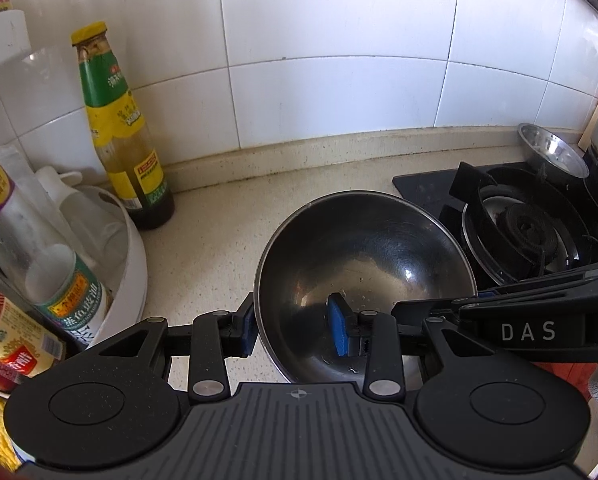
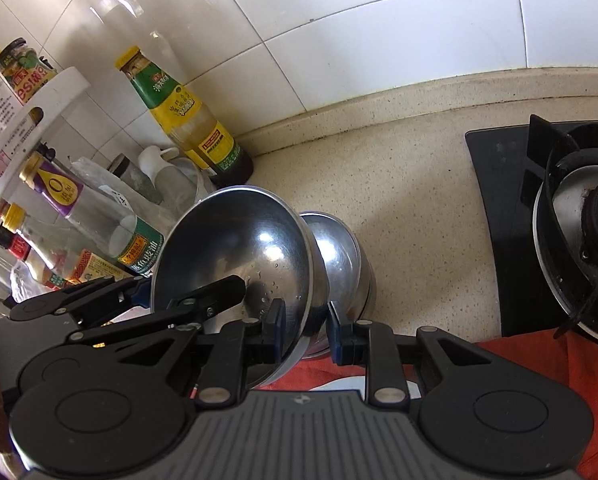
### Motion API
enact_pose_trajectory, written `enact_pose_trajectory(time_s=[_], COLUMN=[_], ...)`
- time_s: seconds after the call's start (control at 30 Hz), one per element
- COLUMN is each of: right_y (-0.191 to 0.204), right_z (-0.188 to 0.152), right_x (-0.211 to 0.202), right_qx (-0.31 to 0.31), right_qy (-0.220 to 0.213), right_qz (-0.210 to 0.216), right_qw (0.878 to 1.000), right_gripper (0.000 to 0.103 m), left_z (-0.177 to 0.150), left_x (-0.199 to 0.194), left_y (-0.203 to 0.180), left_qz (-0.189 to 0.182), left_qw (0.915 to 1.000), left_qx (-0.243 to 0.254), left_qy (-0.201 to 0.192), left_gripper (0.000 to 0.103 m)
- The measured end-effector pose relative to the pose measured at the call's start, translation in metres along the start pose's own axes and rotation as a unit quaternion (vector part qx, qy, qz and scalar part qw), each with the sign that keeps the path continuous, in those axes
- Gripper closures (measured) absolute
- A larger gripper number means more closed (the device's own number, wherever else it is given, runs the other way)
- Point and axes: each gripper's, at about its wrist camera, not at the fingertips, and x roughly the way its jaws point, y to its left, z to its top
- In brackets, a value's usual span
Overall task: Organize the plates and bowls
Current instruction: 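Lift the bowl with both grippers and carry it to the bowl stack, then lower the held bowl into the stacked steel bowls with both grippers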
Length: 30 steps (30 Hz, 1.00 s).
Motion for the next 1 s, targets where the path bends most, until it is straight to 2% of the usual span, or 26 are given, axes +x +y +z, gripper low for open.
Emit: enact_pose_trajectory(time_s=[0.7,1.0], right_y=[0.002,0.004], right_z=[0.003,0.011], right_x=[0.021,0.025], right_qx=[-0.014,-0.023], right_qy=[0.021,0.016], right_qz=[-0.019,-0.034], right_qw=[0.999,0.999], right_gripper=[0.078,0.077], left_z=[-0.001,0.001], left_x=[0.021,0.033], left_y=[0.005,0.008], left_qz=[0.003,0.001], left_qw=[0.9996,0.9992], left_qx=[-0.015,-0.019], left_qy=[0.024,0.034], left_gripper=[0.061,0.06])
